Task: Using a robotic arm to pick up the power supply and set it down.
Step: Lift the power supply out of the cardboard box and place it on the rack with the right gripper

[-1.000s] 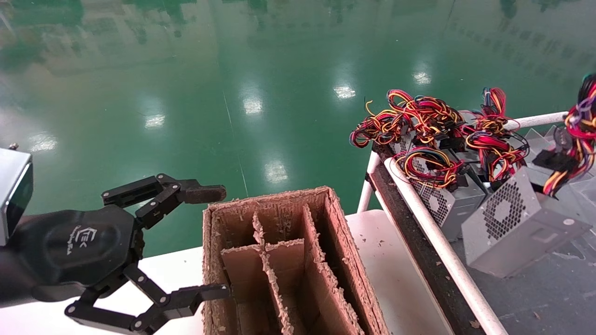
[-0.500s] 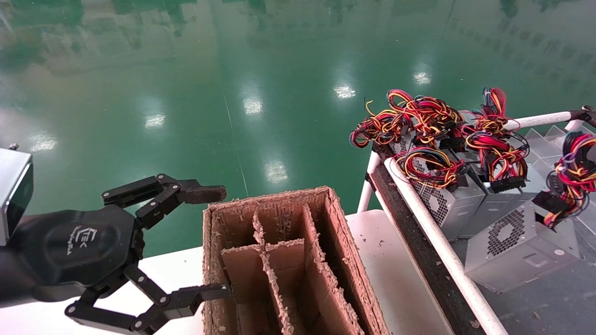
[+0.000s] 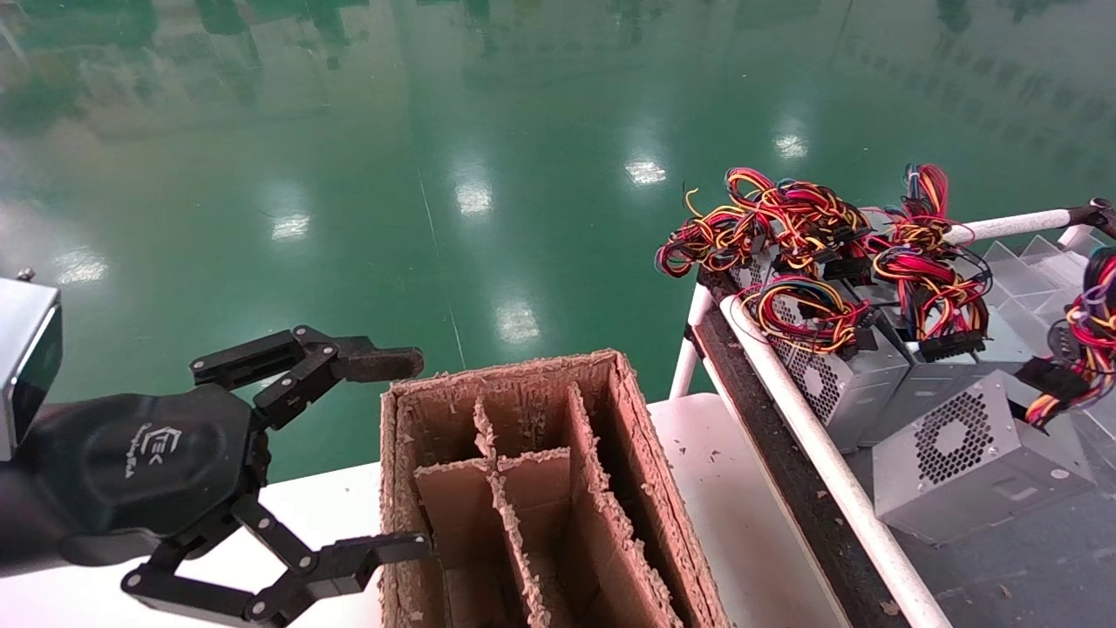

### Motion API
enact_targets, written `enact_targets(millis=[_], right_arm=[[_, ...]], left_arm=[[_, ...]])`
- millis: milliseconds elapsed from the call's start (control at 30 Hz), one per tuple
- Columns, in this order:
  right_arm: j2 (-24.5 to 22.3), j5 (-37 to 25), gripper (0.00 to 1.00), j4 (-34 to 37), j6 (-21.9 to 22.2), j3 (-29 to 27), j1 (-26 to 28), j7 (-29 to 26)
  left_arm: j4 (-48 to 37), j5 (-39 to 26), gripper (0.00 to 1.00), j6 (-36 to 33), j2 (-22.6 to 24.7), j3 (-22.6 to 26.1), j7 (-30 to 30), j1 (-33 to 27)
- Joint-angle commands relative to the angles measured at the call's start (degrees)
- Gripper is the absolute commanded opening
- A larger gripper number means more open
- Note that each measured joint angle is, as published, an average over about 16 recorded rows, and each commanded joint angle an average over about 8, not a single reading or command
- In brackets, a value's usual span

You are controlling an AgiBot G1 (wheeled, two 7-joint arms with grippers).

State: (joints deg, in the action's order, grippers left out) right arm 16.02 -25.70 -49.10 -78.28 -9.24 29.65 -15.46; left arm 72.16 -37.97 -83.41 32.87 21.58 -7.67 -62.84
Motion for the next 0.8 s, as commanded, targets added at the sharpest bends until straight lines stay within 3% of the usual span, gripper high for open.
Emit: enact_targets(millis=[33,500,800], right_arm=[[-0.14,0.12,0.0,0.31,-0.1,-0.33,-0.54,0.16],[0.11,-1.14,0.0,-0.51,-0.34,0.22,-1.61,1.05],[3.15,-5.19,0.0,-4.75,4.02,6.04,5.57,-2.28]], left_arm=[[0.0,0.0,1.0,0.0,0.0,0.0,0.0,0.0],[0.0,0.0,1.0,0.0,0.0,0.01,0.0,0.0],[0.0,0.01,1.0,0.0,0.0,0.01,0.0,0.0]])
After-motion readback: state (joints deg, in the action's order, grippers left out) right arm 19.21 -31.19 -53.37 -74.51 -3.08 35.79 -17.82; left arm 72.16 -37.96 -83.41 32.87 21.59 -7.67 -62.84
